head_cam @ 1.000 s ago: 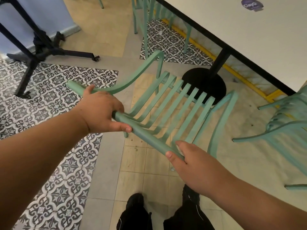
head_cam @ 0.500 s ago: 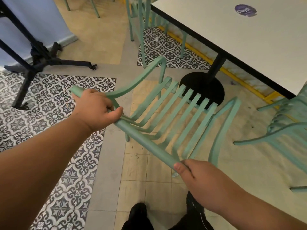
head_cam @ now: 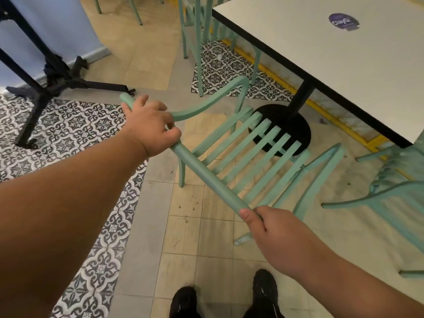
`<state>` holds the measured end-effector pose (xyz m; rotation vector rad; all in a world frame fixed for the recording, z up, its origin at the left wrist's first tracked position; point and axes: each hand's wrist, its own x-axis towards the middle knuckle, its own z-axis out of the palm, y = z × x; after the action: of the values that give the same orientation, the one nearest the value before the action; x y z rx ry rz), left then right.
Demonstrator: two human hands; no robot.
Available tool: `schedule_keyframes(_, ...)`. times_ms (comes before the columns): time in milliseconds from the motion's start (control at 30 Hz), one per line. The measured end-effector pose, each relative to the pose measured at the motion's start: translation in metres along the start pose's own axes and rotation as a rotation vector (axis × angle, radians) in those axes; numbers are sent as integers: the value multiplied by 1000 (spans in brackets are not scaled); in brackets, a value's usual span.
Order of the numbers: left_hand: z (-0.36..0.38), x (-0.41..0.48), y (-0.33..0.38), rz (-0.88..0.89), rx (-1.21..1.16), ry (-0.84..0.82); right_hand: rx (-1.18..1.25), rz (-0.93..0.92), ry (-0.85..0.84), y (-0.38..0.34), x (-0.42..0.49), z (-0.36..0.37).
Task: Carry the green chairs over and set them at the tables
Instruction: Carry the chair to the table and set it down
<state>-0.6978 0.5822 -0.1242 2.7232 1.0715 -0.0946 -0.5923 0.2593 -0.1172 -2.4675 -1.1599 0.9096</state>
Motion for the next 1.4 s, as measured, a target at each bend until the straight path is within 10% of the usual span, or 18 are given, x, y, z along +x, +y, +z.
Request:
schedule_keyframes(367, 29, -47, 27, -273, -362, 171, -159, -146, 39, -2, 3, -4)
schedule_keyframes(800, 19, -74, 17, -382, -213, 134, -310, -332, -39, -38, 31, 7)
schedule_keyframes(1400, -90, -137, -176, -362, -27, 150, -381, -430, 129, -287, 140, 7)
